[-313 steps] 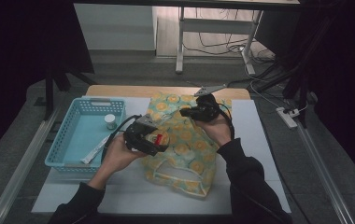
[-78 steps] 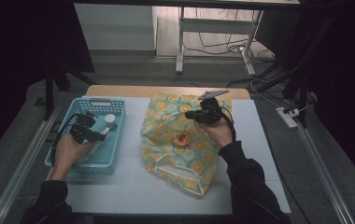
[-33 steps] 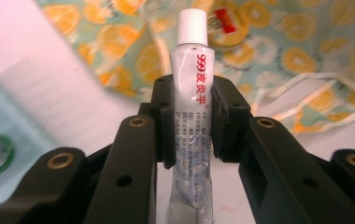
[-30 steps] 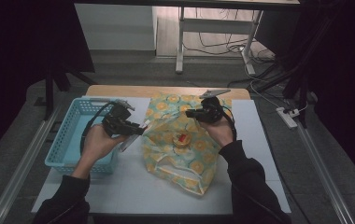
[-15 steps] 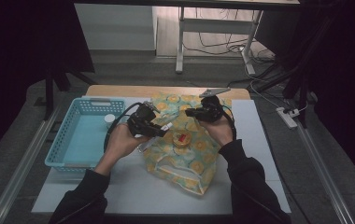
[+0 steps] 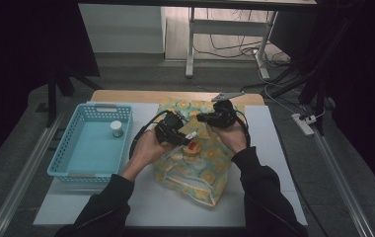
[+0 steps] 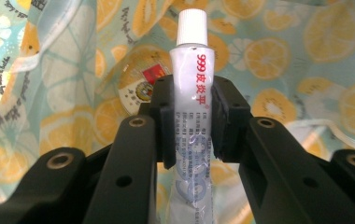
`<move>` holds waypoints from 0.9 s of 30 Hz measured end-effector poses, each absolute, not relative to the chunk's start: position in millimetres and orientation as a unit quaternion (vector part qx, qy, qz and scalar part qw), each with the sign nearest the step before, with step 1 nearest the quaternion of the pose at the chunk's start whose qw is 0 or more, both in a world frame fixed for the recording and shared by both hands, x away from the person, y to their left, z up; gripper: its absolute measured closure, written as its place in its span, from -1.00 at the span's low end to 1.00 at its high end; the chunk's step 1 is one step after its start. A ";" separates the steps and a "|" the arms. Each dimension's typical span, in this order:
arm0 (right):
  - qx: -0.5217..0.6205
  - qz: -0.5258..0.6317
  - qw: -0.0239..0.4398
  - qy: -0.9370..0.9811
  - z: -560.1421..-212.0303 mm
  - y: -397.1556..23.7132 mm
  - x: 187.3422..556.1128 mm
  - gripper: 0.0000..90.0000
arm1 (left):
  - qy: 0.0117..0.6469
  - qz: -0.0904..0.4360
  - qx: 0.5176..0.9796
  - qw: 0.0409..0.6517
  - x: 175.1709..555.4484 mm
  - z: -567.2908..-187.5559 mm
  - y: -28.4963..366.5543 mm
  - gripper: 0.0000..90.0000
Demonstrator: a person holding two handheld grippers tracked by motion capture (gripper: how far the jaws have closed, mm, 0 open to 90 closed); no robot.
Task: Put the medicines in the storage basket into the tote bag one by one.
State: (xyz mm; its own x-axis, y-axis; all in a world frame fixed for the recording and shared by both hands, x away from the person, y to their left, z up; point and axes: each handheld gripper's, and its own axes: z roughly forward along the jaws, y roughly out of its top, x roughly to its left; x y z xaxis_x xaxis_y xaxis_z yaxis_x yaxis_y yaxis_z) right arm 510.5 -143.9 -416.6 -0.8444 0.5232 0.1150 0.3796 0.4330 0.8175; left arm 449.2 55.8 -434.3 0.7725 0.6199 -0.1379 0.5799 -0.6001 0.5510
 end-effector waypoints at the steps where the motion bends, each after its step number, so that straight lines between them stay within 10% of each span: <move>1: 0.269 0.460 0.077 0.843 -416.9 -143.7 510.7 1.00 | 0.337 0.037 0.893 0.295 451.0 -436.2 54.8 0.63; 27: 0.276 0.459 0.084 0.840 -419.0 -141.4 513.8 1.00 | 0.375 0.095 0.879 0.280 488.5 -472.0 48.1 0.63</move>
